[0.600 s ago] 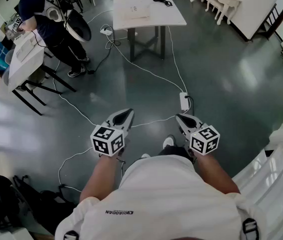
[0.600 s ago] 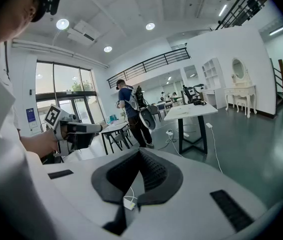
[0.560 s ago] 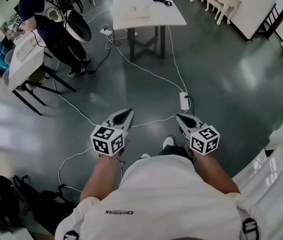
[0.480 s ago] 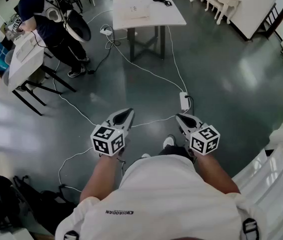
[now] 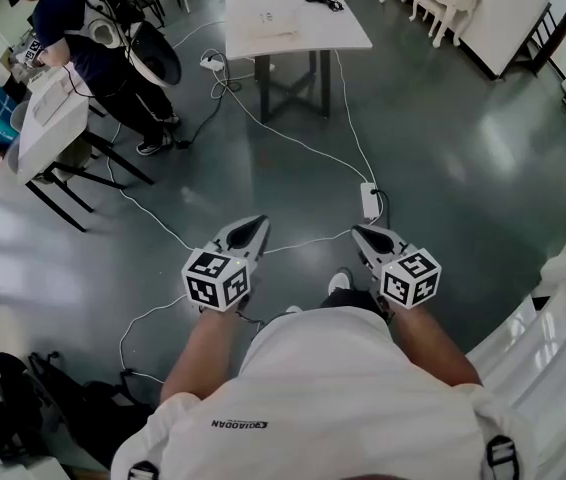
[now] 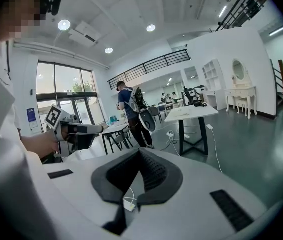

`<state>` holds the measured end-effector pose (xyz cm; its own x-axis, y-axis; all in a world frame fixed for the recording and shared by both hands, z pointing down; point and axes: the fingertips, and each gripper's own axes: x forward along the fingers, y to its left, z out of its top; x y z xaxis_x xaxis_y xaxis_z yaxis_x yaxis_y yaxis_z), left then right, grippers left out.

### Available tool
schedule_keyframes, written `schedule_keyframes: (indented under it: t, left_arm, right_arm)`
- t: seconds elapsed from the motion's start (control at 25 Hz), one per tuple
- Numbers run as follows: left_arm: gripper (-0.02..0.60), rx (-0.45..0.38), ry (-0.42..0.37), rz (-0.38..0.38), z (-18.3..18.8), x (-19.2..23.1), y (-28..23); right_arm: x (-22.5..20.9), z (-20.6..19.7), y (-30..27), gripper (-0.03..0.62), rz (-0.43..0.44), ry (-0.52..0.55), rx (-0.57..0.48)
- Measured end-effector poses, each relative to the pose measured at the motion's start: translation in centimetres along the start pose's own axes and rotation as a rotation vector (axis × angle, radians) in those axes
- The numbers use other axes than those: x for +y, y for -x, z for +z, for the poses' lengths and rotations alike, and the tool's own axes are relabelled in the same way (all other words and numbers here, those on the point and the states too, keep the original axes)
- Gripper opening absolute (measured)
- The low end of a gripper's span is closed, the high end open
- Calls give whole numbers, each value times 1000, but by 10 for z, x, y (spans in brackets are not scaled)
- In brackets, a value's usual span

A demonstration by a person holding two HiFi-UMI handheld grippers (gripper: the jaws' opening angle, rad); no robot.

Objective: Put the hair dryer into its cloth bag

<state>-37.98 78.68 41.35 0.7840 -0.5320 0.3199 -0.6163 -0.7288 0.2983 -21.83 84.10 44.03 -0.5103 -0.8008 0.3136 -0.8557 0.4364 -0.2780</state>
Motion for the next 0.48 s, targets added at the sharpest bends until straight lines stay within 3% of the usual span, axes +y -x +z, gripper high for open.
schedule_keyframes:
  t: [0.16, 0.36, 0.48]
  left_arm:
    - [29, -1, 9, -8, 0, 0, 2]
    - [29, -15, 102, -35, -4, 4, 3]
    - [29, -3, 98, -28, -10, 6, 2]
  right_arm:
    - [7, 6, -1, 21, 9, 10, -21]
    - [13, 5, -4, 21, 21, 20, -17]
    - [13, 0, -2, 21, 21, 7, -9]
